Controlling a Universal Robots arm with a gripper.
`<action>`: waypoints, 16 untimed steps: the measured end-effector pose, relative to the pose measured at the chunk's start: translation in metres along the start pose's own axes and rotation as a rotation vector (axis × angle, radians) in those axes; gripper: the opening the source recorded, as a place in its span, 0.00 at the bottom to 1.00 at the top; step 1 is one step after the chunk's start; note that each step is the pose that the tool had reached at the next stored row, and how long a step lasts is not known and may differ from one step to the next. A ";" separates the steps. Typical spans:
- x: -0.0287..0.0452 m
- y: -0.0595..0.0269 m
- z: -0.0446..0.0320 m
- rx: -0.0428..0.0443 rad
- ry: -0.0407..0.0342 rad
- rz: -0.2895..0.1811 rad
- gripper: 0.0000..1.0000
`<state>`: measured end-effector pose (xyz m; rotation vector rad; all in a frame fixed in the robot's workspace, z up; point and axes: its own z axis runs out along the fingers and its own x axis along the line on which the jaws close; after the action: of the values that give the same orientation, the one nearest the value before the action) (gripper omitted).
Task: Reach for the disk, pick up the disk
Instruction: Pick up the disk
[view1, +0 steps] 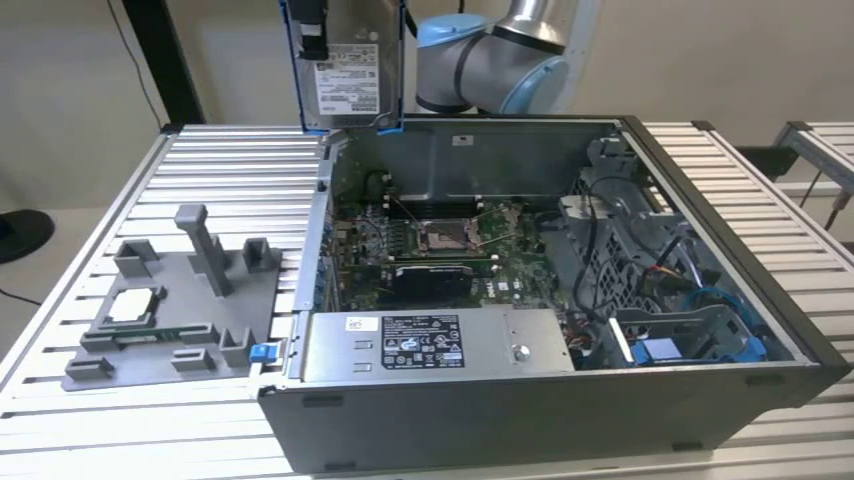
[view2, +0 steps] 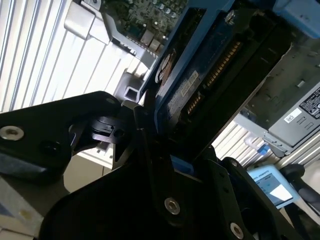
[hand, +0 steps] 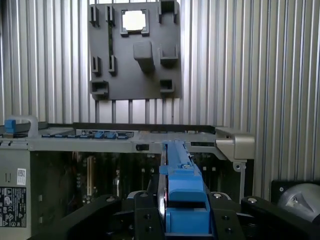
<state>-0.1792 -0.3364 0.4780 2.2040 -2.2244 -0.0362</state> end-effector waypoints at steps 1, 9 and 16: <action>0.0000 -0.0031 -0.0001 -0.0001 0.0000 0.000 0.00; -0.0003 -0.0263 -0.0006 -0.0006 0.0000 0.000 0.00; -0.0005 -0.0459 -0.0011 -0.0009 0.0000 0.000 0.00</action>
<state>-0.1332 -0.3364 0.4780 2.2034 -2.2239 -0.0372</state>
